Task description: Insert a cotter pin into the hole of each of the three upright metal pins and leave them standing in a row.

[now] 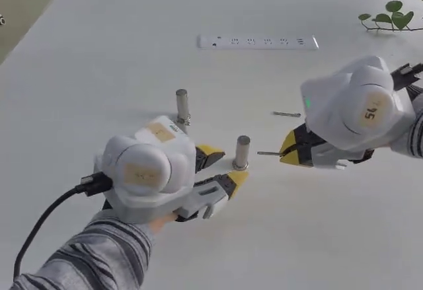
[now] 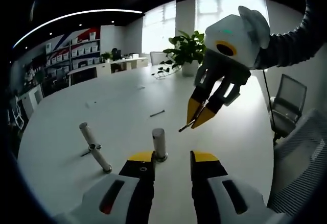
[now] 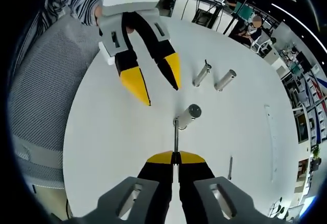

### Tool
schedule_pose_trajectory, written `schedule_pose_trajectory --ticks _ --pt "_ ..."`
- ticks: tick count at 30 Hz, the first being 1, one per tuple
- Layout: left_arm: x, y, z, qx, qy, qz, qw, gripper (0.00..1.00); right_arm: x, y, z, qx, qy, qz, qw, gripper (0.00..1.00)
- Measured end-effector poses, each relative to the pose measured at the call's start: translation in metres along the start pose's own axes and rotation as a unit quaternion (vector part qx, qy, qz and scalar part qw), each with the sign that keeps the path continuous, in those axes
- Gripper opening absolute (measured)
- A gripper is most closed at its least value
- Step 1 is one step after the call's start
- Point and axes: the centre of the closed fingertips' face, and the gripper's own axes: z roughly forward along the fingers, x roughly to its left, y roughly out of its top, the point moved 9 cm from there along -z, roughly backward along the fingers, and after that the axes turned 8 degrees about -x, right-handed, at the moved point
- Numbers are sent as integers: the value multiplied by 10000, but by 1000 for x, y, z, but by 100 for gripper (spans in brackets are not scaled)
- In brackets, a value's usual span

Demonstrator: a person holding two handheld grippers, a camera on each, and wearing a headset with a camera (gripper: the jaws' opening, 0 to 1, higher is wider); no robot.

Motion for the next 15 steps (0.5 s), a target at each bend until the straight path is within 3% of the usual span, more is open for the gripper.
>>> schedule_pose_trajectory --ticks 2,6,15 --pt "1 -3 5 55 128 124 9998 25 -2 0 1 -1 -10 34 10000 0" --pt "3 -7 16 145 246 -37 9996 25 -7 -2 5 66 -22 2 10000 0" --pt "11 -8 29 192 522 -107 9984 22 -15 -3 9 115 -83 15 9999 0"
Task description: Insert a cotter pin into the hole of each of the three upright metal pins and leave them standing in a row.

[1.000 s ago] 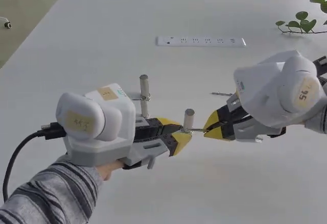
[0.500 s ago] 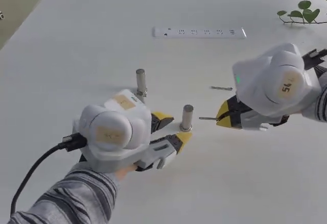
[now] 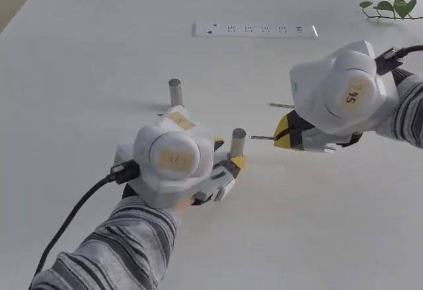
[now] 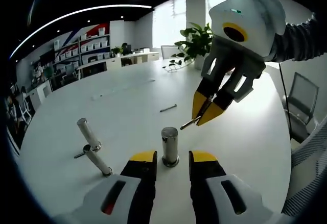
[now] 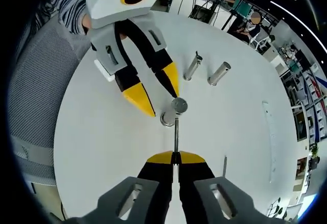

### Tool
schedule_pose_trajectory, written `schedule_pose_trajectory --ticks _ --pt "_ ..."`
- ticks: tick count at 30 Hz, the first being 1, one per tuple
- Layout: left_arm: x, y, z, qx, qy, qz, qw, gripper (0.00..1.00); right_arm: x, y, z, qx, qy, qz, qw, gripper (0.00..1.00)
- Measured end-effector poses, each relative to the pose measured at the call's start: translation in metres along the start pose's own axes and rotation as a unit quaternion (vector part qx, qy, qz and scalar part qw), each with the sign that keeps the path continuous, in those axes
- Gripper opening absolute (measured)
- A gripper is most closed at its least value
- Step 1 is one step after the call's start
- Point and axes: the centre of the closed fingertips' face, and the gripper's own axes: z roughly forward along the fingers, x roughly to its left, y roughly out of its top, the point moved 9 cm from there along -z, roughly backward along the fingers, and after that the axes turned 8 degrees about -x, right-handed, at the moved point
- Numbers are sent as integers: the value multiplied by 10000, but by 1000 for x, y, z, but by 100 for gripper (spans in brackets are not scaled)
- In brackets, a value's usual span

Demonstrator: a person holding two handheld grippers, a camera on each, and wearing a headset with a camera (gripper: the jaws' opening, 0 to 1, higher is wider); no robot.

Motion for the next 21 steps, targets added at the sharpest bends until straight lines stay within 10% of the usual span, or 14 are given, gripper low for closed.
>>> schedule_pose_trajectory --ticks 21 --pt "0 -8 19 40 66 -360 9993 14 -2 6 9 -37 36 -32 10000 0"
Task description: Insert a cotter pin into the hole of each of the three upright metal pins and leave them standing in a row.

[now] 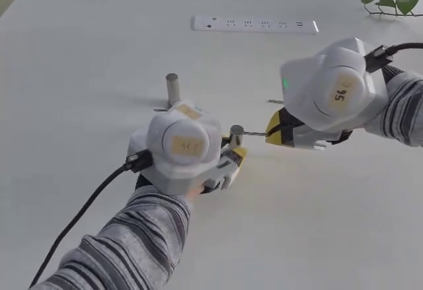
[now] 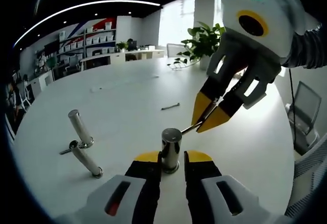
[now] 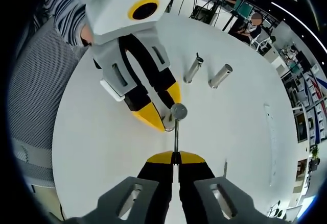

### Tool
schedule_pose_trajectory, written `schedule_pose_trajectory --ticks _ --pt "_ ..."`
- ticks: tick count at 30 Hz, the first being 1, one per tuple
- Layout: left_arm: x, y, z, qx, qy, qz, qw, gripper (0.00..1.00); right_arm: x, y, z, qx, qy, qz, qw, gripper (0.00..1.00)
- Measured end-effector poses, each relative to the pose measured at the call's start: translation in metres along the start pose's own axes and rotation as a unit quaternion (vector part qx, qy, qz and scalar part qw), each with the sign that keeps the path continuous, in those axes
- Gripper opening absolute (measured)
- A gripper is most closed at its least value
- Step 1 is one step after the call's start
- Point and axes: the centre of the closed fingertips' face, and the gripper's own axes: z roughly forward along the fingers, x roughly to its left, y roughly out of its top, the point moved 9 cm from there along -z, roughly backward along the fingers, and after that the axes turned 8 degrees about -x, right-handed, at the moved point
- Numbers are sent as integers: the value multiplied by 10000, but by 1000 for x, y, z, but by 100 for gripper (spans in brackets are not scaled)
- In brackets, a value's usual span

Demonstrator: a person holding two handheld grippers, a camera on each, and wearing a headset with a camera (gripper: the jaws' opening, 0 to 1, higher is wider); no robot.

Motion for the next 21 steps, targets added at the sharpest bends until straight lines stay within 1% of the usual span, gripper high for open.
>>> schedule_pose_trajectory --ticks 7,12,15,21 --pt "1 1 1 -10 91 -123 9999 10 -1 5 1 33 -26 -31 10000 0" --pt "0 0 2 -3 124 -138 9998 10 -1 11 2 -84 -17 139 9999 0" --pt "-1 0 2 5 148 -78 9999 10 0 12 4 -76 -36 103 9999 0" --pt "-2 -3 2 54 221 -152 9996 10 -1 14 6 -103 -46 2 9999 0"
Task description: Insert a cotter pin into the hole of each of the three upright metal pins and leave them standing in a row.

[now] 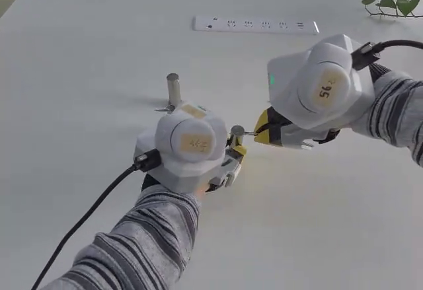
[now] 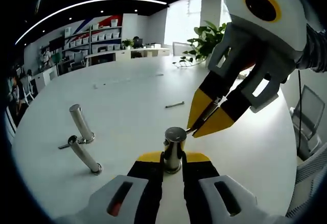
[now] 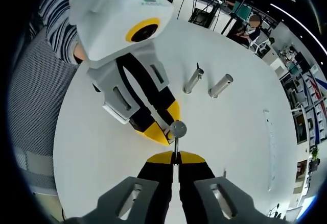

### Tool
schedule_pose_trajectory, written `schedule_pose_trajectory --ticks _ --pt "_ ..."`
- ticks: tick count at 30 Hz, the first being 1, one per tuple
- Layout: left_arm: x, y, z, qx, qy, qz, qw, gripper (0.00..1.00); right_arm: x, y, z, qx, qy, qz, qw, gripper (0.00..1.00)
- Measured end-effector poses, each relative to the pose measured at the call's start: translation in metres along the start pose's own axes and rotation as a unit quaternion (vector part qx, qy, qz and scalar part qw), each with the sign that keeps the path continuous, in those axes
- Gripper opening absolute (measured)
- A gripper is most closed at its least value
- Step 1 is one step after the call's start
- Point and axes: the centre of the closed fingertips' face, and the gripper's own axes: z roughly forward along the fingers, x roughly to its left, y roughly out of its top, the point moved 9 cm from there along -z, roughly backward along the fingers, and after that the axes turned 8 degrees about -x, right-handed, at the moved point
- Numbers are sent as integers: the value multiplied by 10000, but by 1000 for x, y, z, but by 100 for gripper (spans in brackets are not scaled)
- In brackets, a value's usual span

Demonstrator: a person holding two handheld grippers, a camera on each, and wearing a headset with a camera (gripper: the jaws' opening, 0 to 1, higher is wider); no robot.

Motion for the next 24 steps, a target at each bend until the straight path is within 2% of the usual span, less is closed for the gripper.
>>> schedule_pose_trajectory --ticks 6,11,15,24 --pt "0 -1 0 24 5 -21 10000 10 0 3 2 -51 -23 -27 10000 0" --pt "0 -1 0 12 44 -60 10000 10 0 6 4 -204 -60 -14 9998 0" --pt "0 -1 1 18 51 -85 9999 10 1 9 2 -430 -139 46 9990 0" --pt "0 -1 0 42 43 -77 10000 10 1 3 -10 -384 -224 127 9989 3"
